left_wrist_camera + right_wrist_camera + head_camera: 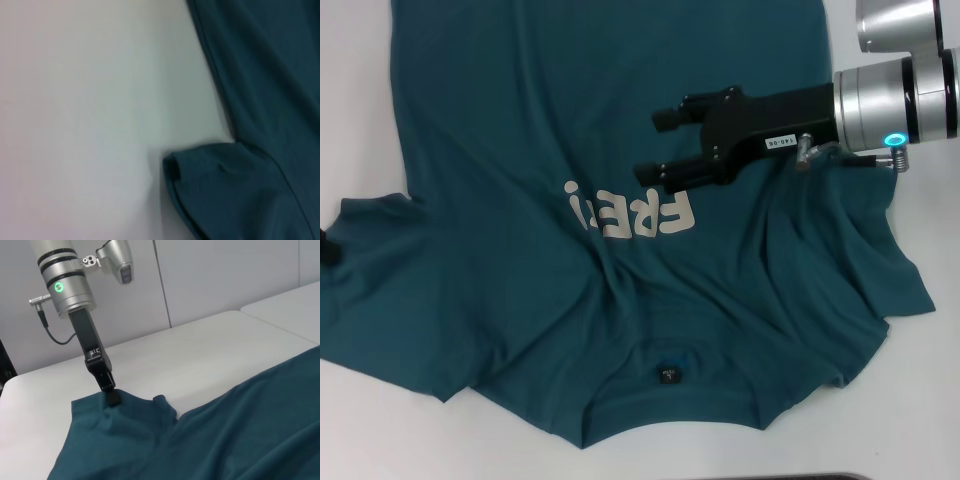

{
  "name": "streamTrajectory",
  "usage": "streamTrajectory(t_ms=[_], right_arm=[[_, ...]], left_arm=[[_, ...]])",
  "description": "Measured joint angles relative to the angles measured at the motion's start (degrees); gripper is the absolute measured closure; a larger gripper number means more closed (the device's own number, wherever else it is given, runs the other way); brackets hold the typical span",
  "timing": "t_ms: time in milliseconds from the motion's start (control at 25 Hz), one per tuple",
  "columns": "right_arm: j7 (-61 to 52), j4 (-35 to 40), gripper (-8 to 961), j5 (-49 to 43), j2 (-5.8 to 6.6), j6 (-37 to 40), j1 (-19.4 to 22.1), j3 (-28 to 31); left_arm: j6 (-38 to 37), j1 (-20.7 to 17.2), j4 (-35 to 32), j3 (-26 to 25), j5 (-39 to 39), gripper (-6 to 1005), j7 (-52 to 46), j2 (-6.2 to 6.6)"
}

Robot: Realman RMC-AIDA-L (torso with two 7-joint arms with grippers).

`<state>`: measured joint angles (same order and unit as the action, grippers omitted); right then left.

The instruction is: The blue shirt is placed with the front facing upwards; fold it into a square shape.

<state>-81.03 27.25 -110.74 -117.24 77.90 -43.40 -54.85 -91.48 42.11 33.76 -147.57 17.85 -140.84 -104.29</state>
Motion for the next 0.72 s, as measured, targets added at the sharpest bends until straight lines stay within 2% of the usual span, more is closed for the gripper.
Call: streamTrajectory(t_ms=[360, 720], right_arm=[[0.00, 0.00, 75, 0.00, 0.00, -0.31, -0.21, 0.00], [0.05, 0.00, 76, 0.00, -0.10, -1.18, -0.28, -0.09]], left_arm=[[-2.18, 0.61, 0.43, -0.48, 0.20, 979, 0.01, 0.34], [-5.99, 2.20, 0.82, -0.54, 3.66, 977, 0.49, 1.41]])
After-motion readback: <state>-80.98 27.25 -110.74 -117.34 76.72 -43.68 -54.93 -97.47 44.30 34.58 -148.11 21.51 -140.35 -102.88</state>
